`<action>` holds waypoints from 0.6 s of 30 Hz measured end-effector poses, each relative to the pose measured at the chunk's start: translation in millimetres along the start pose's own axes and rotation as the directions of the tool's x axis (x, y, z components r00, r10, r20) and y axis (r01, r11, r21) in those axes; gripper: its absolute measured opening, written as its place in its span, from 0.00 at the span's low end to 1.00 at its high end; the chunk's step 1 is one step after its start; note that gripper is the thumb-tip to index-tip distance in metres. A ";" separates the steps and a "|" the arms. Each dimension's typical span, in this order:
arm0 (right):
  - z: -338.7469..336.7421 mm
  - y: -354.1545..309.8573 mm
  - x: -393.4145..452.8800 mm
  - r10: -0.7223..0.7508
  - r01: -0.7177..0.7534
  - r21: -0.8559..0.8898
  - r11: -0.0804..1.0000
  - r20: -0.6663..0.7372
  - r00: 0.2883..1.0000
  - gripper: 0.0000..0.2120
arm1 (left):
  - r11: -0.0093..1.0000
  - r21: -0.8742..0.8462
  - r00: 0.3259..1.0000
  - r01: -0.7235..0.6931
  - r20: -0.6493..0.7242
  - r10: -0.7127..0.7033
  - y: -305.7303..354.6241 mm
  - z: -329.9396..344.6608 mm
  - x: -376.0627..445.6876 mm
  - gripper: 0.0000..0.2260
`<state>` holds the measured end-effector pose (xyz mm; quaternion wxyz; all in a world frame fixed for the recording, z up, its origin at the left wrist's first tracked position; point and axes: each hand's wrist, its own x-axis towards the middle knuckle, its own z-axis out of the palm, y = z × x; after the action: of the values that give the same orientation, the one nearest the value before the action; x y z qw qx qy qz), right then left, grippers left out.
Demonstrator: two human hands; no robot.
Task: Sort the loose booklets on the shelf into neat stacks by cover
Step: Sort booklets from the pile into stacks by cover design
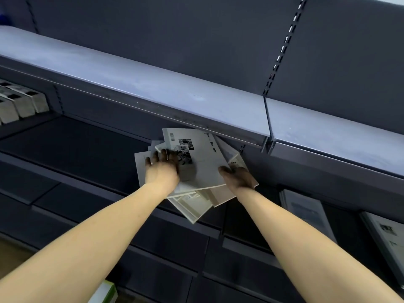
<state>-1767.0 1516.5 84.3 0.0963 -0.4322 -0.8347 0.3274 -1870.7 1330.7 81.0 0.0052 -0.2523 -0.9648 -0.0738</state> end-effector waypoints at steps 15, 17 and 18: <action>-2.7 -23.5 -53.4 0.119 -0.185 0.629 0.755 0.146 0.982 0.07 | 0.994 0.105 0.995 -0.026 -0.088 0.035 -4.7 -17.1 -14.0 0.28; -8.3 -19.0 -57.3 0.098 -0.146 0.712 0.687 0.108 0.989 0.10 | 0.994 0.101 0.991 -0.052 -0.115 0.063 -4.4 -21.5 -15.4 0.28; -9.7 -15.6 -58.9 0.101 -0.130 0.732 0.669 0.083 0.991 0.11 | 0.993 0.095 0.990 -0.065 -0.117 0.076 -3.8 -23.2 -15.4 0.28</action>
<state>-1737.1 1468.3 108.7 0.2260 -0.4032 -0.6052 0.6482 -1859.7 1316.6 102.7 0.0776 -0.2809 -0.9556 -0.0447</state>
